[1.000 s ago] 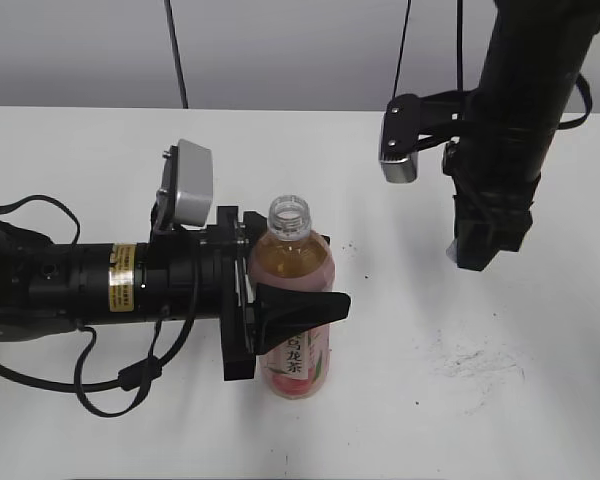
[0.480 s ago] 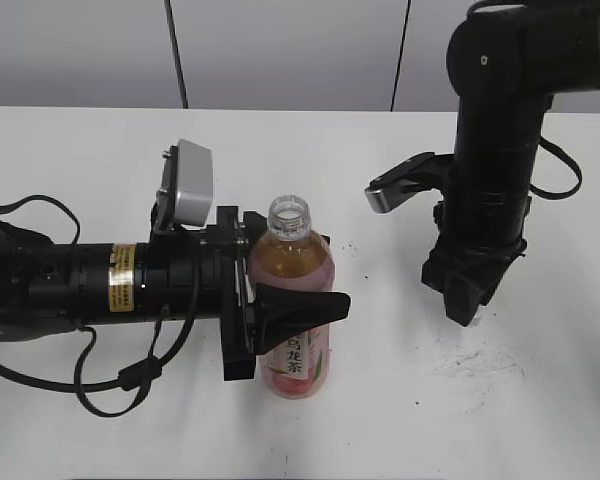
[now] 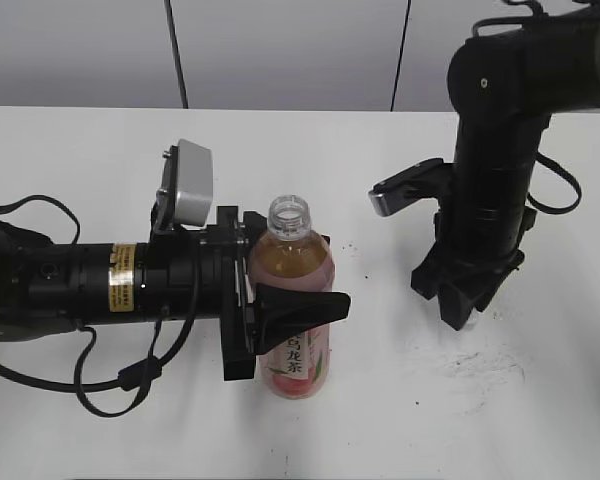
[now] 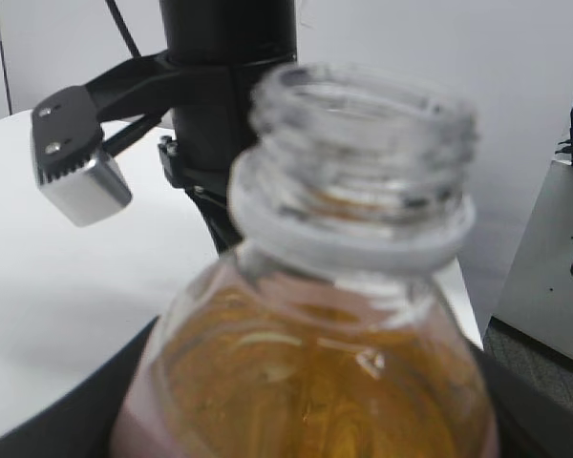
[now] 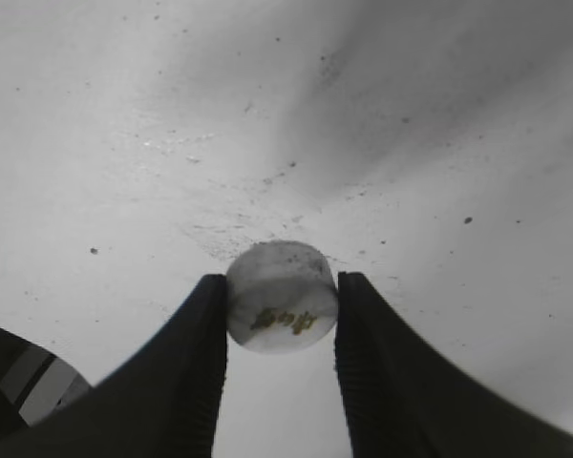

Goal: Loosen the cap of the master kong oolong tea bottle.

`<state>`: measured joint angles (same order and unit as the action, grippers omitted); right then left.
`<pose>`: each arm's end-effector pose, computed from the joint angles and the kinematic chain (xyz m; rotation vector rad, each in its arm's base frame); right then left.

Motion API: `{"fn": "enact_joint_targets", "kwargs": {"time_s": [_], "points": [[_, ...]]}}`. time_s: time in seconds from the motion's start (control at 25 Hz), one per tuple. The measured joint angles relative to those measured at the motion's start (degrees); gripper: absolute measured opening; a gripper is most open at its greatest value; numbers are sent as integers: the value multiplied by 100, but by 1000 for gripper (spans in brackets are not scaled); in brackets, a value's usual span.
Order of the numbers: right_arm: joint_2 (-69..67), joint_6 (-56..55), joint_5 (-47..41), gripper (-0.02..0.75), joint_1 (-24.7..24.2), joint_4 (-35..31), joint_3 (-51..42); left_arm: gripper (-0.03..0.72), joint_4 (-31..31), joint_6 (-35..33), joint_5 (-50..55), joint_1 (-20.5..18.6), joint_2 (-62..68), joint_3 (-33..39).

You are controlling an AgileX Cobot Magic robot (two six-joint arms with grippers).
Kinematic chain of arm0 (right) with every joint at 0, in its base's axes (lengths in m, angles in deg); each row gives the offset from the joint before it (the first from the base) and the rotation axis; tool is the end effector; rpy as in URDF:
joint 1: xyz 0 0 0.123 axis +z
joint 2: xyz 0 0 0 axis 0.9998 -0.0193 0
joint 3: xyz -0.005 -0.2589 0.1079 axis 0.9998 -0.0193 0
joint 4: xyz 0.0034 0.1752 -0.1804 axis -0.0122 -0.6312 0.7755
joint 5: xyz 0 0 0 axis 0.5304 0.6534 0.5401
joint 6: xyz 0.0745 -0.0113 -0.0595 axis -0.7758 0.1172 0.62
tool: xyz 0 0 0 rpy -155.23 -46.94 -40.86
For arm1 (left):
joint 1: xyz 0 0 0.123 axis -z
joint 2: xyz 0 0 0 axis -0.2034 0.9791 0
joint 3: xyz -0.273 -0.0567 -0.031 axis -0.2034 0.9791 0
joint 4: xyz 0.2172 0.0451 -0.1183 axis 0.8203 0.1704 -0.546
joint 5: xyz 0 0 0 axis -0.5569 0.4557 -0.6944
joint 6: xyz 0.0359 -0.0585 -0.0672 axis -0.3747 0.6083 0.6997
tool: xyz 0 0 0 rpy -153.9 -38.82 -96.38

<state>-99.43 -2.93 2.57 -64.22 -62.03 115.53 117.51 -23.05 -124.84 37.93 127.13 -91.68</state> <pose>0.3202 0.1524 0.1410 1.0828 -2.8048 -0.0626 0.2408 -0.2072 0.1251 1.1601 1.4472 -1.1242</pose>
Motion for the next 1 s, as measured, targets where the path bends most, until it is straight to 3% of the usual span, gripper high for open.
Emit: {"fn": "enact_joint_targets", "kwargs": {"time_s": [0.36, 0.6, 1.0], "points": [[-21, -28, 248, 294, 0, 13, -368, 445, 0, 0, 0, 0, 0, 0], [-21, -170, 216, 559, 0, 3, -385, 445, 0, 0, 0, 0, 0, 0], [562, -721, -607, 576, 0, 8, -208, 445, 0, 0, 0, 0, 0, 0]]}}
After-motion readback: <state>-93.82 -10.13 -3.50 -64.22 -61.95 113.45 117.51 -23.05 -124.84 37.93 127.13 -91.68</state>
